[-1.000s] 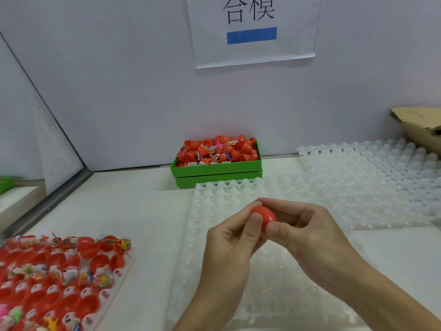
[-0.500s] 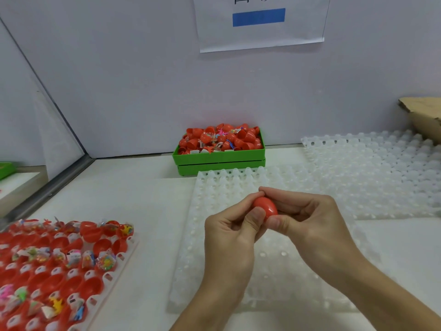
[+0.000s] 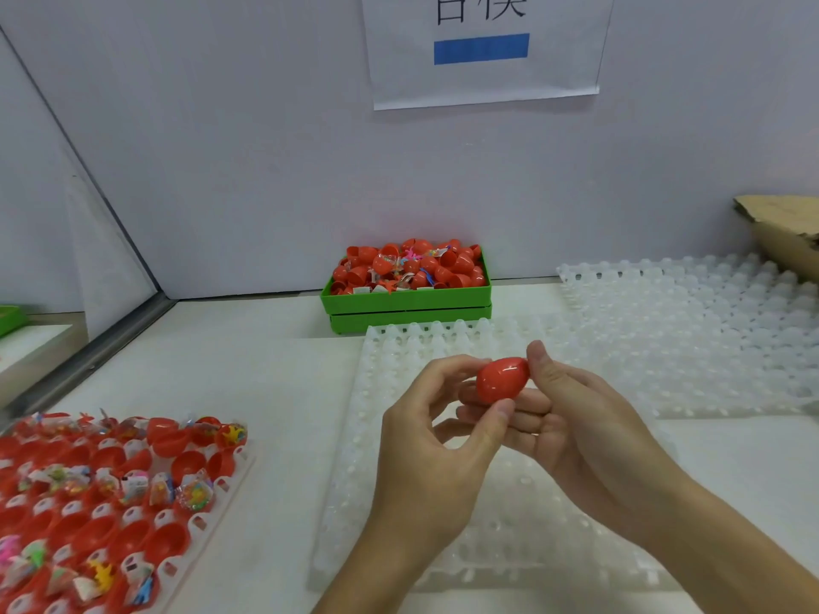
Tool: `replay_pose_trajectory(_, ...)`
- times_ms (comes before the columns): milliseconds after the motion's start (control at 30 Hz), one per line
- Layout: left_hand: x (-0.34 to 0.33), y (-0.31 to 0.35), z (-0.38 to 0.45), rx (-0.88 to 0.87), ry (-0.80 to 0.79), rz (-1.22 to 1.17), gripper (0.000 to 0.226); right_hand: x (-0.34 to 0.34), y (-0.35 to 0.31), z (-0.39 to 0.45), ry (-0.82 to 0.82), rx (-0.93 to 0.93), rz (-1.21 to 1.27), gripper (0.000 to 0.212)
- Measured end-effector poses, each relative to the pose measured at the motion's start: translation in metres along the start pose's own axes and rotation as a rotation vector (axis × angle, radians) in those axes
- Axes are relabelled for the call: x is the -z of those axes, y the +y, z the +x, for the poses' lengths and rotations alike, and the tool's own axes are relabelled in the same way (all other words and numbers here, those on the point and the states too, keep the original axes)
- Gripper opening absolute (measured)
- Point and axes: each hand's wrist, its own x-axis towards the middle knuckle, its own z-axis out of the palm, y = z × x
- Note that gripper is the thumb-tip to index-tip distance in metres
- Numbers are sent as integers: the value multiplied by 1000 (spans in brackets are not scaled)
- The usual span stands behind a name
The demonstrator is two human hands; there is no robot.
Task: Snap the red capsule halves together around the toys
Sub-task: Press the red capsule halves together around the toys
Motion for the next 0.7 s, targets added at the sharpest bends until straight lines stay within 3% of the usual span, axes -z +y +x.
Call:
replay_pose_trajectory(267,1,-1,1,14,36,-2,23,3,1,0,172,236,-290,29)
replay_pose_trajectory(433,2,-3,0,-9,42,41,30,5,3,0,178,256,-329,21)
replay_pose_trajectory(700,1,-5,0,-134,81,218,39,6,9,2,172,230,-365,31)
